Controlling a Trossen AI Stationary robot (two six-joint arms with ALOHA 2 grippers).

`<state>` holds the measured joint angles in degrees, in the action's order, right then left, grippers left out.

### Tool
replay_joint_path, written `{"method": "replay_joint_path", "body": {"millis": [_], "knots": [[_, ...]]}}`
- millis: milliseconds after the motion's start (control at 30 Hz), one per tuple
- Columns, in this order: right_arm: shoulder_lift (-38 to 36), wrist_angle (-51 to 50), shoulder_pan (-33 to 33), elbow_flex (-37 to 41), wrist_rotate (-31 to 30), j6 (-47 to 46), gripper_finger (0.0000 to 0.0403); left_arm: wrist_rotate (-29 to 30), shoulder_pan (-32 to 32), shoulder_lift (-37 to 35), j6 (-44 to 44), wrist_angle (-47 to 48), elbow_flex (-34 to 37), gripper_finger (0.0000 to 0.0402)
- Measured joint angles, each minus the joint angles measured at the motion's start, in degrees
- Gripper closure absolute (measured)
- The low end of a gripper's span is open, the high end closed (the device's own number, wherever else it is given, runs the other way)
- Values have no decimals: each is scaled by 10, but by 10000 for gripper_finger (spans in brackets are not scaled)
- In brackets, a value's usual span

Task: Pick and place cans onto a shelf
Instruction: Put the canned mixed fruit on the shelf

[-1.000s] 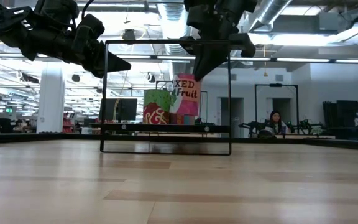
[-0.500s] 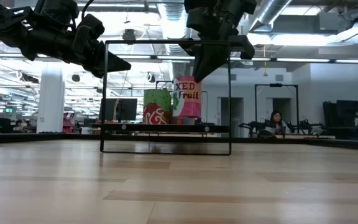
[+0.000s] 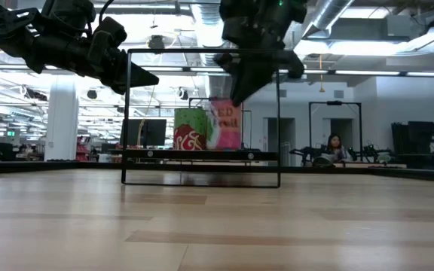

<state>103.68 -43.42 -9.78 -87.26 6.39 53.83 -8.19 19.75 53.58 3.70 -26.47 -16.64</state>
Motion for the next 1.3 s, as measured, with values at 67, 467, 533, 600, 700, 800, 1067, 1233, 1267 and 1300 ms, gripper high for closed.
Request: {"method": "replay_joint_path", "body": {"millis": [67,467,533,600,700,800,1067,1233,1267,1300], "knots": [[11,-9,0,2,1,-7,354,0,0,0,0,0,0,400],[20,4,12,0,-8,0,351,0,0,0,0,-1,0,400],[20,4,11,0,-8,-8,349,0,0,0,-1,-1,0,400],[20,5,10,0,-11,-13,344,0,0,0,-1,-1,0,400],[22,8,10,0,-25,-15,335,0,0,0,-4,-1,0,400],[22,11,9,0,-40,-25,328,0,0,0,-4,-1,0,400],[22,29,3,0,-63,-30,326,0,0,0,-4,-1,0,400],[22,30,2,0,-65,-48,325,0,0,0,-4,-1,0,400],[22,30,3,0,-65,-52,323,0,0,0,-4,-1,0,400],[22,30,3,0,-65,-57,320,0,0,0,-4,-1,0,400]]}}
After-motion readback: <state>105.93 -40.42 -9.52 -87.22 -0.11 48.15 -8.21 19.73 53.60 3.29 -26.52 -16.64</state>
